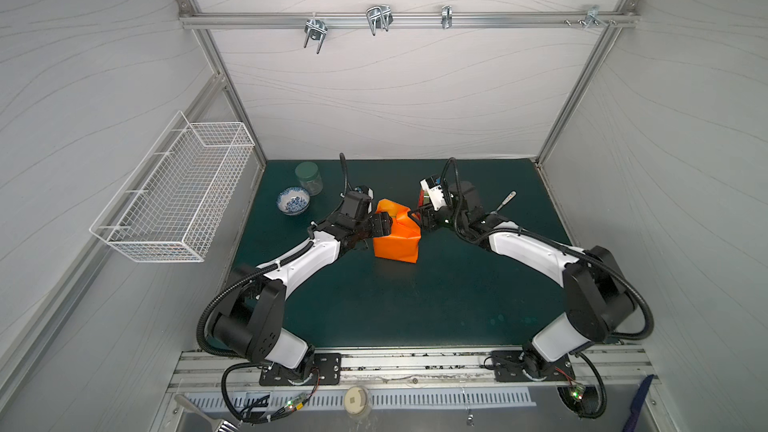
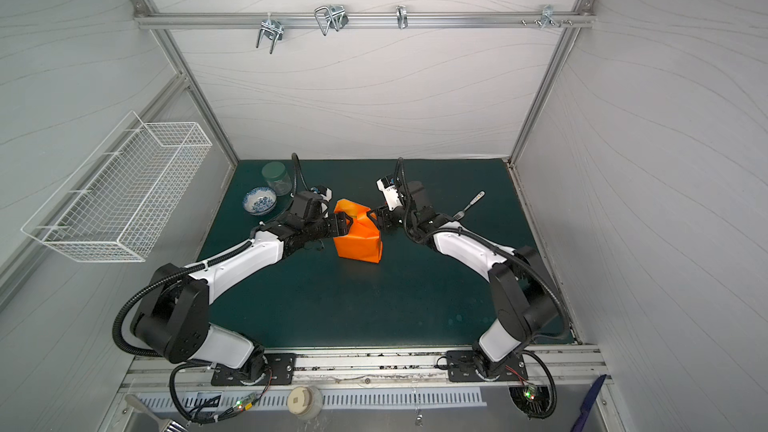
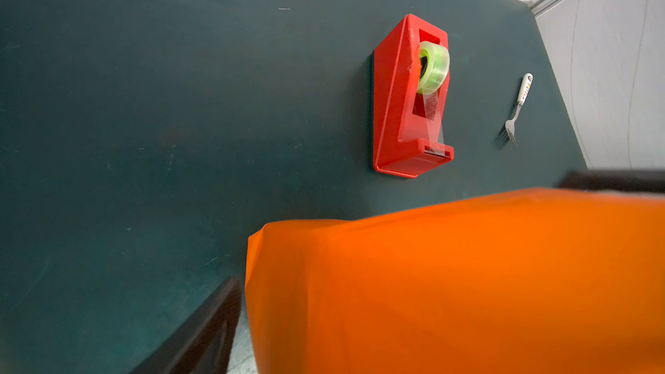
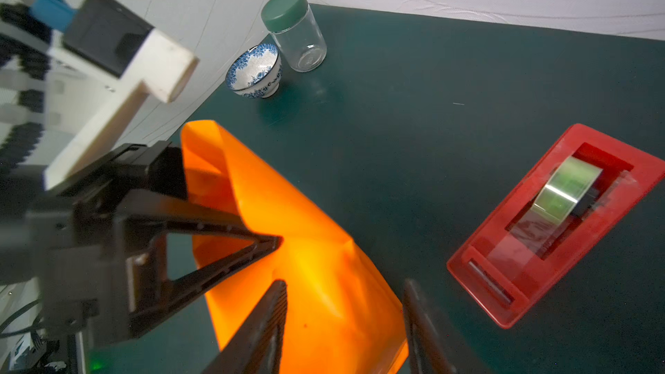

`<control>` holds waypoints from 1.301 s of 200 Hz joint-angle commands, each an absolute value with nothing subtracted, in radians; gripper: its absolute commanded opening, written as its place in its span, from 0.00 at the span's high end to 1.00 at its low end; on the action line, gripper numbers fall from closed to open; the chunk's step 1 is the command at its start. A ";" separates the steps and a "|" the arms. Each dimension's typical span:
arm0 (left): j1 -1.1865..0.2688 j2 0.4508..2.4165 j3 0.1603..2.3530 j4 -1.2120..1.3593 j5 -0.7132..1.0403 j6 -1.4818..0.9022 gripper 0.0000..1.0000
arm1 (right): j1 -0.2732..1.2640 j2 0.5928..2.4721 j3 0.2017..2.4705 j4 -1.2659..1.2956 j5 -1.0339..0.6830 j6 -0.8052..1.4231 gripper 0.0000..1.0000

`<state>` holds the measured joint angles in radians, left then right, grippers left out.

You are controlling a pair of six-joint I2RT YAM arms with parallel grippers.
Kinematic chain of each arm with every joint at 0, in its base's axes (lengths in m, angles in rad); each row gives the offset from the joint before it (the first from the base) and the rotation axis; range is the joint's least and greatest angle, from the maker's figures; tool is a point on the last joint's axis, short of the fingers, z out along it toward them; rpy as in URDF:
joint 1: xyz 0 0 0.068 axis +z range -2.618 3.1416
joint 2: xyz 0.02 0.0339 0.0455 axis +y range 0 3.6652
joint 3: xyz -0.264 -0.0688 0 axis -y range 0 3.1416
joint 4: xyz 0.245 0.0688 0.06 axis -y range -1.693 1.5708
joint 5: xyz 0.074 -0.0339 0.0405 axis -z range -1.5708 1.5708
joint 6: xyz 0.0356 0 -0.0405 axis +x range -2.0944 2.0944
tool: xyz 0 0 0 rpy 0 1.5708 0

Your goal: Wrap the gift box in paper

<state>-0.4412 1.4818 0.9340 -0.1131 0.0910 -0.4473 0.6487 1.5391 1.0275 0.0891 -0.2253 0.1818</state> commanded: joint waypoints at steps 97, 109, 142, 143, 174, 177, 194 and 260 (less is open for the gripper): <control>-0.439 1.455 0.939 -0.092 0.101 -0.463 0.21 | 0.855 1.561 1.127 -0.150 0.123 -0.140 0.54; -0.439 1.459 0.940 -0.095 0.102 -0.462 0.21 | 0.859 1.576 1.140 -0.157 0.128 -0.151 0.55; -0.438 1.465 0.942 -0.091 0.104 -0.462 0.22 | 0.860 1.614 1.158 -0.167 0.150 -0.159 0.57; -0.438 1.465 0.942 -0.092 0.104 -0.462 0.21 | 0.860 1.615 1.158 -0.167 0.152 -0.159 0.58; -0.439 1.469 0.940 -0.090 0.109 -0.463 0.22 | 0.861 1.631 1.161 -0.157 0.168 -0.159 0.63; -0.439 1.470 0.940 -0.090 0.109 -0.463 0.22 | 0.860 1.631 1.160 -0.154 0.168 -0.159 0.64; -0.439 1.473 0.939 -0.089 0.110 -0.463 0.22 | 0.861 1.638 1.158 -0.133 0.167 -0.157 0.70; -0.439 1.485 0.940 -0.083 0.122 -0.465 0.22 | 0.859 1.677 1.164 -0.091 0.179 -0.088 0.83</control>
